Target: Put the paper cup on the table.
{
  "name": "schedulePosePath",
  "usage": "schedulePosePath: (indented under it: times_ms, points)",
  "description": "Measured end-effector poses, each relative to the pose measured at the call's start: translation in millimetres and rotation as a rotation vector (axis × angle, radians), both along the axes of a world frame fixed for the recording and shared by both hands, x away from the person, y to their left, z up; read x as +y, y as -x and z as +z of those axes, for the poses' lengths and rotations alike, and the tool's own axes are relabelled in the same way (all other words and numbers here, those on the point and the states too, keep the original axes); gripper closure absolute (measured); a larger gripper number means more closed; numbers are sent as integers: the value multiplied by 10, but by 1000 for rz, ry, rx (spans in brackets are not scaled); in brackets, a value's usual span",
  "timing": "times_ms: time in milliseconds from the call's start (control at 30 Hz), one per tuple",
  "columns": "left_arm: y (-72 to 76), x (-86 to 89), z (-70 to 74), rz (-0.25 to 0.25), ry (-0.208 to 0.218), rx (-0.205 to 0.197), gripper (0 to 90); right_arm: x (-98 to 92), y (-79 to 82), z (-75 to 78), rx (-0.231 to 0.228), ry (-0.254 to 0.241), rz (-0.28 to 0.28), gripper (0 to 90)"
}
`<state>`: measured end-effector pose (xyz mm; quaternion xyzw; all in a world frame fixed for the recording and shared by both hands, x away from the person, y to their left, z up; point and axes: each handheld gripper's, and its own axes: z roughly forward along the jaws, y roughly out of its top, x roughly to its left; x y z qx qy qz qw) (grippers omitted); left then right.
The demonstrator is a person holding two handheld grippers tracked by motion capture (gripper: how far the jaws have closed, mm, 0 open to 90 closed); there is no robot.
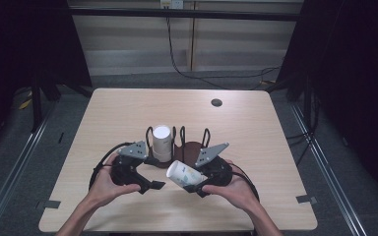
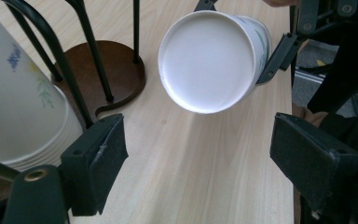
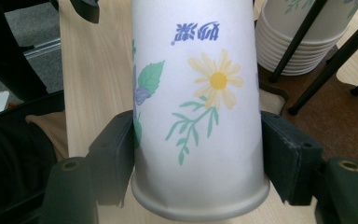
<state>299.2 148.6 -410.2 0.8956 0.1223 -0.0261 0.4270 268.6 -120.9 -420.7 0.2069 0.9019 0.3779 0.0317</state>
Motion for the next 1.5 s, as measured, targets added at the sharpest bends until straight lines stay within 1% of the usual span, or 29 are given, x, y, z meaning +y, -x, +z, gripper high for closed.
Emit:
schedulePosePath:
  times_ms: [67, 100, 167, 200, 233, 267, 333, 367, 400, 433, 500, 533, 600, 667, 700, 733, 867, 900, 967, 1000, 1033, 1133, 1200, 1267, 1300, 1333, 1367, 1433, 1500]
  points:
    - [13, -22, -3, -10, -31, -30, 186, 5, 3, -1, 7, 5, 9, 321]
    - [27, -36, -10, -12, -36, -43, 186, 7, 5, 2, 12, 12, 8, 320]
    - [35, -52, -16, -20, -51, -52, 187, 9, 7, 12, 17, 25, 15, 319]
    - [35, -58, -20, -20, -49, -50, 187, 11, 8, 17, 17, 29, 20, 319]
    - [27, -60, -21, -30, -61, -51, 186, 13, 9, 20, 20, 31, 23, 318]
    - [32, -69, -33, -25, -54, -41, 186, 18, 11, 24, 25, 39, 24, 318]
    - [31, -81, -50, -34, -57, -32, 182, 25, 9, 36, 21, 62, 33, 317]
    - [27, -86, -53, -41, -64, -32, 183, 29, 9, 38, 27, 62, 34, 317]
    - [30, -94, -61, -37, -62, -25, 183, 30, 9, 40, 31, 65, 36, 317]
    - [23, -97, -65, -48, -67, -24, 182, 33, 8, 39, 32, 69, 40, 317]
    - [25, -109, -73, -40, -68, -18, 183, 38, 1, 34, 30, 75, 40, 317]
    - [25, -112, -72, -40, -72, -15, 183, 39, 2, 36, 31, 86, 40, 317]
    - [24, -109, -63, -44, -77, -17, 183, 42, 3, 39, 30, 92, 45, 317]
    - [32, -109, -59, -47, -68, -7, 183, 51, 9, 55, 27, 100, 50, 317]
    - [30, -108, -59, -57, -76, -7, 184, 62, 11, 64, 27, 108, 56, 317]
    - [35, -113, -64, -52, -78, -5, 190, 75, 10, 65, 27, 116, 61, 316]
    - [45, -127, -80, -55, -90, -13, 190, 146, -11, 64, 23, 157, 85, 315]
    - [47, -126, -77, -59, -96, -21, 191, 160, -16, 64, 20, 162, 96, 315]
    - [60, -132, -76, -63, -98, -22, 198, 185, -10, 63, 29, 171, 99, 315]
    - [65, -133, -75, -74, -110, -28, 198, 191, -13, 58, 26, 178, 107, 315]
    - [78, -145, -84, -68, -104, -26, 199, 206, -11, 47, 23, 196, 113, 315]
    - [92, -181, -111, -81, -125, -29, 201, 233, 1, 29, 26, 228, 127, 315]
    - [92, -208, -130, -98, -153, -30, 200, 241, 0, 19, 30, 241, 135, 315]
    - [92, -231, -146, -105, -165, -22, 201, 250, 0, 3, 27, 274, 135, 315]
    - [101, -240, -149, -106, -168, -26, 215, 253, 6, -4, 40, 276, 129, 315]
    - [107, -247, -146, -119, -174, -30, 243, 254, 1, -14, 37, 274, 141, 314]
    - [109, -255, -145, -127, -172, -23, 253, 258, 8, -19, 45, 279, 143, 313]
    - [112, -267, -148, -127, -178, -24, 245, 263, 10, -22, 43, 287, 152, 312]
    - [106, -276, -160, -139, -195, -22, 232, 268, 13, -20, 43, 289, 152, 312]
